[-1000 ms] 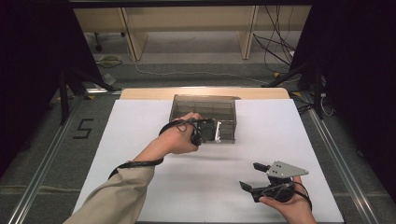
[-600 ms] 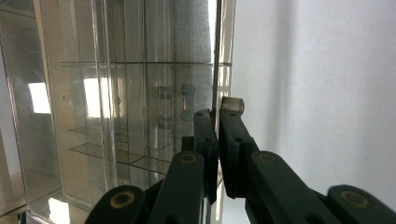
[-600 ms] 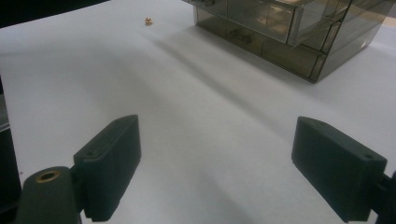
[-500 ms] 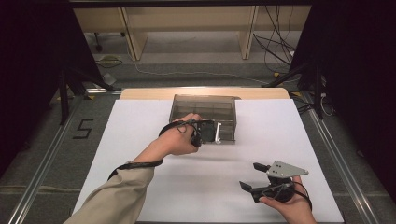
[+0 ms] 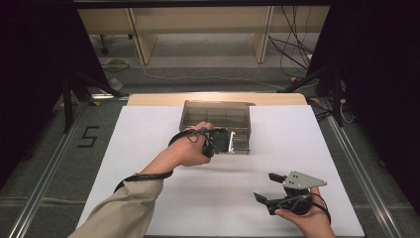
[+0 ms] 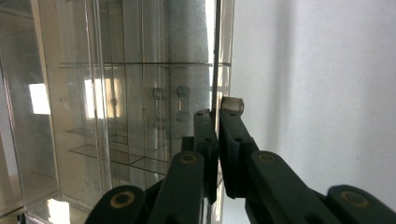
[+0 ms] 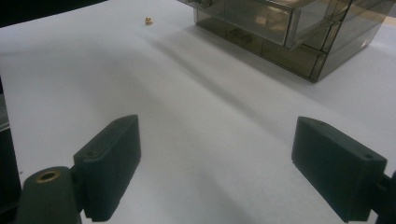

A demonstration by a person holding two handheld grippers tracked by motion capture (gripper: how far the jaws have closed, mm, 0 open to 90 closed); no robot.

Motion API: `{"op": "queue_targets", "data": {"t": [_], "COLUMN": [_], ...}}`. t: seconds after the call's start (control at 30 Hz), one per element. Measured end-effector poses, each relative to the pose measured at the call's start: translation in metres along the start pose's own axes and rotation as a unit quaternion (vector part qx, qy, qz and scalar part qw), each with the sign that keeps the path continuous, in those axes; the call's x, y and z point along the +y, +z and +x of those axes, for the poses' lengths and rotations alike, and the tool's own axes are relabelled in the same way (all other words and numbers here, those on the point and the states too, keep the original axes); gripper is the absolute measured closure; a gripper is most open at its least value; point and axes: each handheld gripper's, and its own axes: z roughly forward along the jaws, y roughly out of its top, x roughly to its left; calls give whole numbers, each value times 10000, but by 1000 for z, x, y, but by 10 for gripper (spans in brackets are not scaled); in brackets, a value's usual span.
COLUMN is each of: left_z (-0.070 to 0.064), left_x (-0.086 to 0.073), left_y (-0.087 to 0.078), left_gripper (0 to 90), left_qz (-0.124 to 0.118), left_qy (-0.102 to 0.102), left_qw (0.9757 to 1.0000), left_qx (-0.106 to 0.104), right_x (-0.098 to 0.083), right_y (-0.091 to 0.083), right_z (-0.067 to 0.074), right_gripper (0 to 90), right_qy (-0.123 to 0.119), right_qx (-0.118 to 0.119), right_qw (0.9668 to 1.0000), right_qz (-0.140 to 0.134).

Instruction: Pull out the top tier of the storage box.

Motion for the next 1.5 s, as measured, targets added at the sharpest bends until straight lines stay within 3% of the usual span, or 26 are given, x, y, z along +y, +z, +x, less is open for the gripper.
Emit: {"op": "queue_targets", "data": {"t": [1.5], "left_z": [-5], "left_x": [4], "left_y": [-2], "left_gripper": [866], "left_qz": [79], "left_qy": [-85], "left_qw": [9999], "left_qx": [-69], "right_x": [0], "right_y": [0], "right_z": [0], "right_gripper": [163], "right_qy": [-2], "right_qx": [10], "right_qw": [10000], "right_qz": [5]}}
